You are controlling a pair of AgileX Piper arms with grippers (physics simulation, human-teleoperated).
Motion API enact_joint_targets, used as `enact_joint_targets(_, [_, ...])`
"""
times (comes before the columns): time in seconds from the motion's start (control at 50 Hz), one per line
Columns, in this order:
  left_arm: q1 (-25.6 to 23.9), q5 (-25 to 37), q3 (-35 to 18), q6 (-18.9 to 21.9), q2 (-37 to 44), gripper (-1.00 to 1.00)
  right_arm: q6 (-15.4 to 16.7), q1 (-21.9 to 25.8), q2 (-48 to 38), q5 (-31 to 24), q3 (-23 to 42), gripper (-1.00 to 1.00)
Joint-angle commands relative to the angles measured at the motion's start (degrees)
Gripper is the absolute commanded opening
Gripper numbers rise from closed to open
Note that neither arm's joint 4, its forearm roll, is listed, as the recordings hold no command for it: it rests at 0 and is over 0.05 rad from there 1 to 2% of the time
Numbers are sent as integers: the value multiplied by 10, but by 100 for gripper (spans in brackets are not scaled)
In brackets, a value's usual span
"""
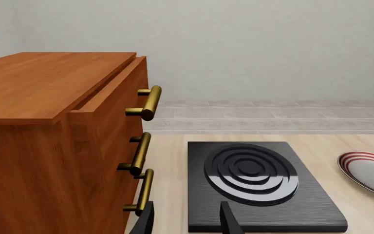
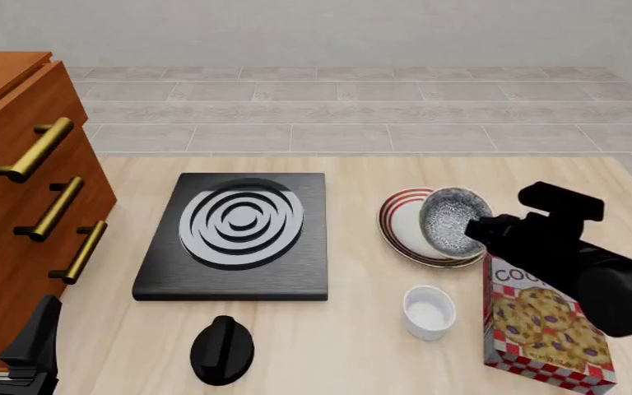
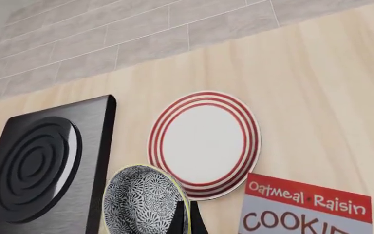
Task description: Pick the akita bowl next to the ramekin and place it on the plate.
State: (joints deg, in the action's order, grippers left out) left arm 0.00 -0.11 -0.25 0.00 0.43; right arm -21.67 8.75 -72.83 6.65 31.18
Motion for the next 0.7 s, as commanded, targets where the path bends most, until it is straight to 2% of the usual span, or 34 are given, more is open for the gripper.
enact_joint_targets(0.02, [0, 0, 0, 0, 0, 100, -3, -7, -26, 24, 4, -100])
enact_joint_targets(0.22, [0, 0, 0, 0, 0, 100, -9, -11, -53, 43, 9, -100])
enact_joint_targets(0.32, [0, 0, 0, 0, 0, 100, -31, -7, -70, 51, 10, -100])
enact_joint_targets(0.7, [0, 0, 0, 0, 0, 100, -37, -14, -118, 66, 33, -100])
